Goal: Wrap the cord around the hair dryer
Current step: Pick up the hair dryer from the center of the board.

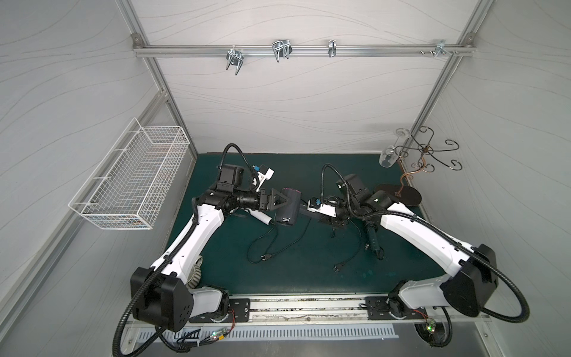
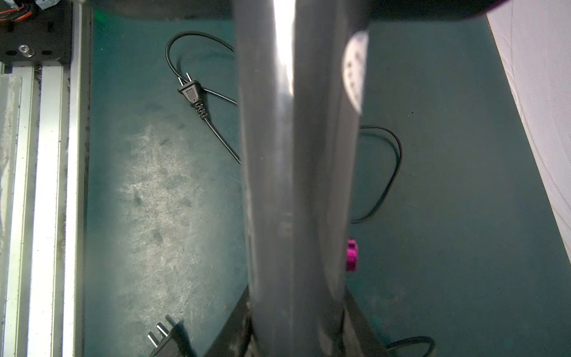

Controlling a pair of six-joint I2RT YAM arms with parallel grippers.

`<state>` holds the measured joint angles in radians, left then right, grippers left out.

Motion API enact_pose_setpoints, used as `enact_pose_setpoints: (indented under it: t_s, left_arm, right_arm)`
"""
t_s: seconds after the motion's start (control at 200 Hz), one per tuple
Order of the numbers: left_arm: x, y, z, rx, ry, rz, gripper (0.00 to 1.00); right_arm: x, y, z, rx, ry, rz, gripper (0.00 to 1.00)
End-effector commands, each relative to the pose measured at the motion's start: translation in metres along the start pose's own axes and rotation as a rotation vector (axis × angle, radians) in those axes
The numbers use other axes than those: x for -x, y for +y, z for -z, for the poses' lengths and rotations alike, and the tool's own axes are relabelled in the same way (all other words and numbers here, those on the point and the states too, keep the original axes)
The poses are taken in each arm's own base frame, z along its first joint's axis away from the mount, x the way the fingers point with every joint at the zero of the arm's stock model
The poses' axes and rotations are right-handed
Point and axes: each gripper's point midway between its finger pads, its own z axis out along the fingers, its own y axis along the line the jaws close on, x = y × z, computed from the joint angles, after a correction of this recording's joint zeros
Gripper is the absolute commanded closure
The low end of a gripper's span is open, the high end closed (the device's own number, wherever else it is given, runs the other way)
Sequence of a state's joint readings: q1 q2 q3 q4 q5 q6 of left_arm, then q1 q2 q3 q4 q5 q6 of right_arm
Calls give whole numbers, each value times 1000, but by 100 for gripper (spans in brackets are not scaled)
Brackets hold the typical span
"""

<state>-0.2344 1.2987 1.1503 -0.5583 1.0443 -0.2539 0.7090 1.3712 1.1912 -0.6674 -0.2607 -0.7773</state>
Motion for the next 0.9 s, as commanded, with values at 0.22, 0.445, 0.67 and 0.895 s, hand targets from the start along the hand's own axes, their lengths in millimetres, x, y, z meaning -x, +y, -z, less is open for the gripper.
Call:
enact_pose_setpoints:
  t_s: [0.22,0.445,0.67,0.895]
  left_arm:
    - [-3,-20,-8,-48,71,-66,2]
    - [-7,-20,-15,-45,97,-62,2]
    - [-11,-21,-19,-47,126,-58,12]
    - [-11,-20,-20,-45,132,-52,26]
  right_arm:
    - [44,-9,17,-50,-93,165,100]
    - [54,-4,10,-41,-88,217,100]
    - [60,-8,6,-50,-94,209,100]
    - [70,-15,6,-55,-113,175,100]
